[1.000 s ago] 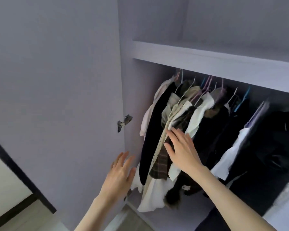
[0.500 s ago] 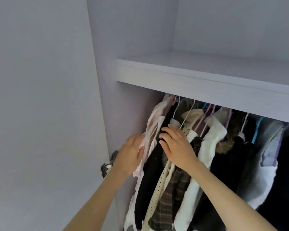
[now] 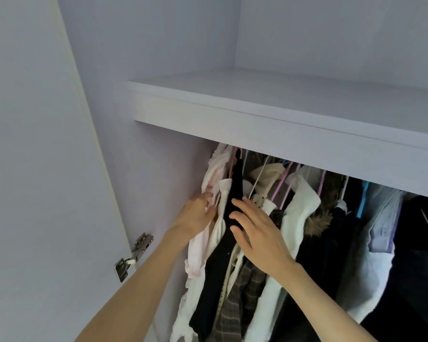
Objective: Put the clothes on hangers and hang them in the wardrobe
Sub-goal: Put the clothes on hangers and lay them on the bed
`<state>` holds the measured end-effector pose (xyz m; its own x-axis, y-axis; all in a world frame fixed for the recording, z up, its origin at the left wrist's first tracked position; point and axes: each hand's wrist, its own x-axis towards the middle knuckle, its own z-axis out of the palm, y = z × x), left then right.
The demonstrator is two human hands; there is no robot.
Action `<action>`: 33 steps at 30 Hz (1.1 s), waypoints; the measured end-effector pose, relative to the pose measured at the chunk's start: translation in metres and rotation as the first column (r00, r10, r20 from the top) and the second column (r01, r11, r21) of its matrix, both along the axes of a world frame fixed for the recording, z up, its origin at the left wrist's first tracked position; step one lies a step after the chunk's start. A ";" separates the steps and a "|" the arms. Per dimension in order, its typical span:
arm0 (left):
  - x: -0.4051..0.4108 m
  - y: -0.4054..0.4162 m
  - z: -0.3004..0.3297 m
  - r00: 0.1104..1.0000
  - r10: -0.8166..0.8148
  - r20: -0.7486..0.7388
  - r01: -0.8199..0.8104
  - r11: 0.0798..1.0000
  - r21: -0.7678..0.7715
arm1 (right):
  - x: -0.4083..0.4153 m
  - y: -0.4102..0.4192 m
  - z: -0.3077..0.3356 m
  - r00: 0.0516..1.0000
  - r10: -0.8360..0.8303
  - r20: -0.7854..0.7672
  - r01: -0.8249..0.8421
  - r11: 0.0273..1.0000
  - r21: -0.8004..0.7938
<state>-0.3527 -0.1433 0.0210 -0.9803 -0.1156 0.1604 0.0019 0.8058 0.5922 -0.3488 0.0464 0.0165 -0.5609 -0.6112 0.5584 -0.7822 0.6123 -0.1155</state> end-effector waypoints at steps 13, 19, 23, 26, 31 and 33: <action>-0.021 -0.027 0.022 0.993 0.119 0.024 -0.120 0.992 0.031 | -0.001 0.011 -0.002 1.000 0.019 -0.002 -0.019 1.000 -0.010; -0.016 -0.023 0.034 0.961 0.217 -0.174 -0.192 0.970 0.153 | 0.001 0.012 -0.002 1.000 0.019 -0.005 -0.019 1.000 -0.019; 0.000 -0.016 0.059 0.897 0.298 -0.325 -0.176 0.918 0.355 | 0.002 0.011 -0.002 1.000 0.008 -0.004 -0.008 1.000 -0.026; 0.026 -0.006 0.055 0.893 0.303 -0.332 -0.179 0.917 0.357 | 0.003 0.009 -0.002 1.000 0.011 0.012 -0.010 1.000 -0.029; 0.082 -0.003 0.017 0.919 0.286 -0.270 -0.206 0.935 0.290 | 0.009 0.002 0.001 0.998 -0.013 0.064 0.016 0.999 -0.047; 0.103 -0.002 0.010 0.911 0.330 -0.249 -0.269 0.931 0.247 | 0.019 -0.006 0.006 0.999 -0.018 0.044 0.023 0.994 -0.109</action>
